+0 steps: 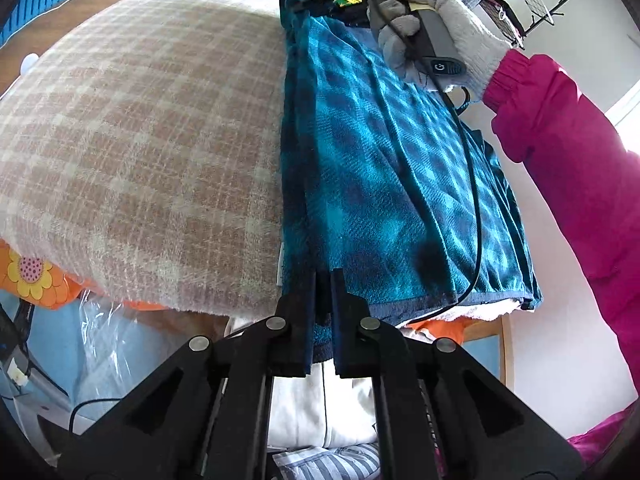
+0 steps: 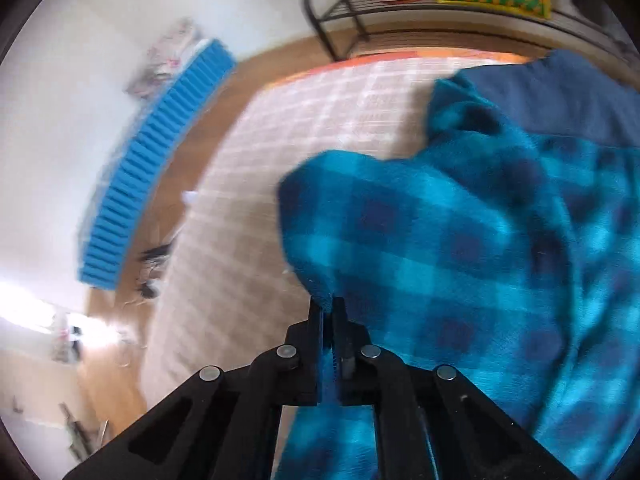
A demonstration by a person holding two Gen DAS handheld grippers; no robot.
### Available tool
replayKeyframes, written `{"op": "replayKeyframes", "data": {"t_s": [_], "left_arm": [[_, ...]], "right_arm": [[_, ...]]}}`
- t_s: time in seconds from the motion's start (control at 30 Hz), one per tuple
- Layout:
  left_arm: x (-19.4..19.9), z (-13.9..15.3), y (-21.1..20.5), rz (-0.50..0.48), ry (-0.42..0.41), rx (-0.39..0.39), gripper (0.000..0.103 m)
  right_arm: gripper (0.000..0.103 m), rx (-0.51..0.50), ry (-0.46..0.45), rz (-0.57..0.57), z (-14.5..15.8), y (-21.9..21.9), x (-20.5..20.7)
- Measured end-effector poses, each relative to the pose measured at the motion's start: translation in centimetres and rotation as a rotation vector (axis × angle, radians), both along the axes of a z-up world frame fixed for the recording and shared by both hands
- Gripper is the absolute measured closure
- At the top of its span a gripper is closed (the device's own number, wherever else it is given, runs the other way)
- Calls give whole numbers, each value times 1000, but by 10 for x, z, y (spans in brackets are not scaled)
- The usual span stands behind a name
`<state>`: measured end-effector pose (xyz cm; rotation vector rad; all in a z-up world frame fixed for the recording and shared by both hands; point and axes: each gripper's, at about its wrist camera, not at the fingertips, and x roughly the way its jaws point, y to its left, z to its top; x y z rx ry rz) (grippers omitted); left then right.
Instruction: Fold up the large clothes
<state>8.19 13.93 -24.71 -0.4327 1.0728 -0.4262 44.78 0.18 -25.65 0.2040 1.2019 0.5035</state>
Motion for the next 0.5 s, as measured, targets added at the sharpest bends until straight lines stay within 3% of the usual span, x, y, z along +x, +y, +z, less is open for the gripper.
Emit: {"op": "replayKeyframes", "data": {"t_s": [0.03, 0.07, 0.13, 0.27, 0.37, 0.5], "left_arm": [[0, 0, 1, 1, 6, -8, 98], [0, 1, 4, 13, 16, -9, 98], [-3, 3, 13, 31, 28, -36, 97], [-13, 6, 41, 100, 35, -94, 71], [-16, 6, 55, 138, 48, -113, 70], [-15, 6, 50, 120, 64, -141, 70]], "right_arm": [[65, -17, 10, 14, -1, 2, -2], [60, -25, 17, 25, 0, 3, -5], [60, -33, 4, 29, 7, -5, -17], [60, -32, -18, 86, 31, -26, -62], [60, -38, -39, 137, 42, -52, -116], [57, -68, 2, 160, 25, -87, -196]]}}
